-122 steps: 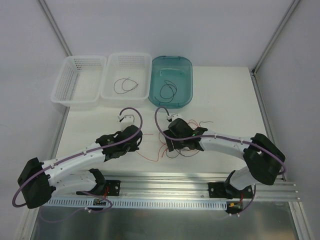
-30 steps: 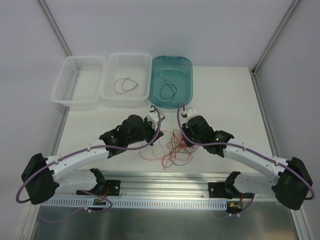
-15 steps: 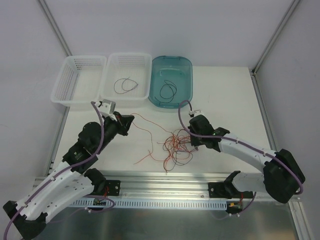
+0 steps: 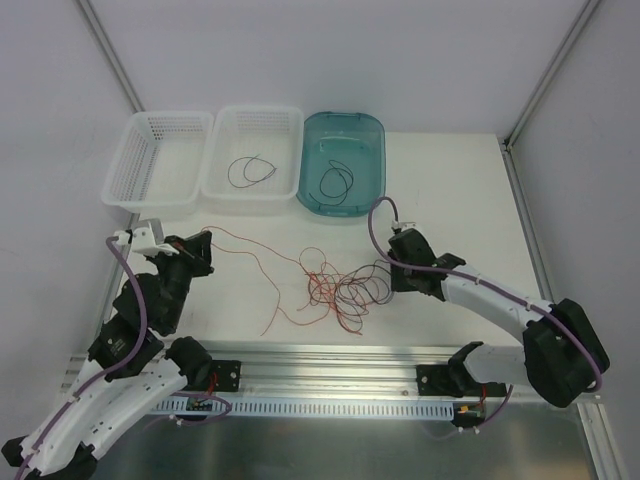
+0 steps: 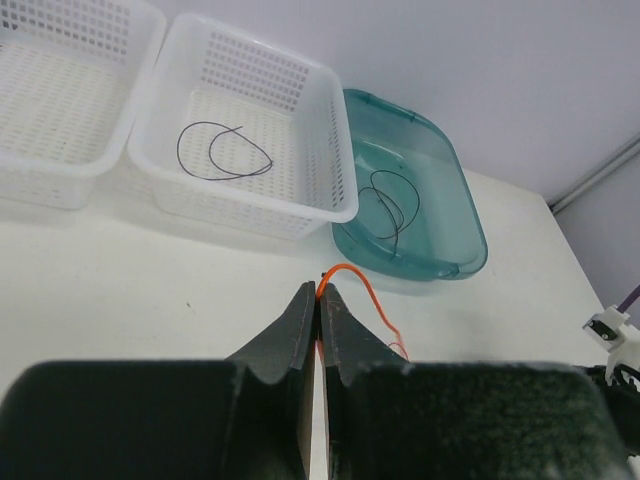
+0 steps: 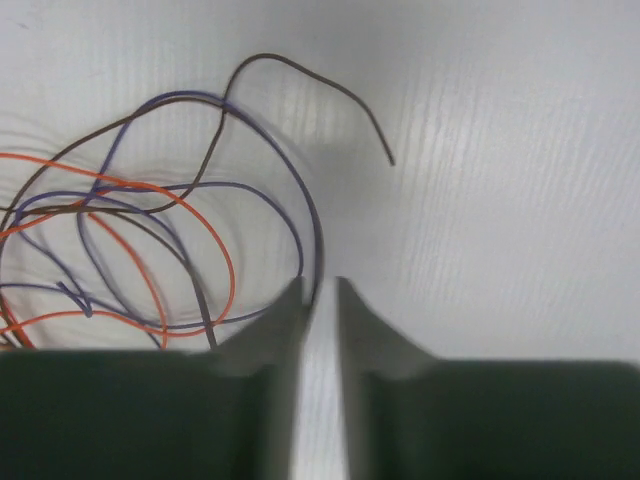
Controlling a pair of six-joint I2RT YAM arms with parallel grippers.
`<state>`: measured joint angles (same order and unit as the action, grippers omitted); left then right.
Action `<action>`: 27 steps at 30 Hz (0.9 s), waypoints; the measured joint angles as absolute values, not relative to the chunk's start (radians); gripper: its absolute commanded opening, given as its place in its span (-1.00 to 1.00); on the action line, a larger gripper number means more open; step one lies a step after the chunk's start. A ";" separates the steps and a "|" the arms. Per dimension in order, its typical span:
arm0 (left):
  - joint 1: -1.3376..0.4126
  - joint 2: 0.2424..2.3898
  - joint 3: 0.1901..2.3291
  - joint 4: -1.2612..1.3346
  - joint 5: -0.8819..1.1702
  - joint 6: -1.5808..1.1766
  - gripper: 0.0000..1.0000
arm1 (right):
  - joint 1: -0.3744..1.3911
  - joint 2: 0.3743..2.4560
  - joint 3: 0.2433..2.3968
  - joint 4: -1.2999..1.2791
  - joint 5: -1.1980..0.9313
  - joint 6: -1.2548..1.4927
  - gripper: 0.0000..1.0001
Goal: Untangle the cables
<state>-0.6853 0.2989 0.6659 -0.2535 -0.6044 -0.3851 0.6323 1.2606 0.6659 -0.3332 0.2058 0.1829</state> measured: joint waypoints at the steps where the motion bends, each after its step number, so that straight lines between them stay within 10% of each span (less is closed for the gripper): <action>1: -0.685 0.301 0.674 -0.255 -0.603 -0.385 -1.00 | 0.636 1.250 0.660 -0.327 0.193 0.181 -0.11; 6: -0.685 0.392 0.695 -0.269 -0.513 -0.389 -1.00 | 0.738 1.171 0.667 -0.301 0.143 0.133 0.34; 20: -0.685 0.571 0.695 -0.292 -0.249 -0.464 -1.00 | 0.968 1.397 0.882 -0.134 0.124 0.132 0.45; 25: -0.685 0.558 0.695 -0.291 -0.243 -0.467 -1.00 | 1.002 1.553 0.921 -0.102 0.131 0.159 0.25; 27: -0.685 0.558 0.693 -0.291 -0.244 -0.471 -1.00 | 1.007 1.608 0.938 -0.088 0.141 0.168 -0.20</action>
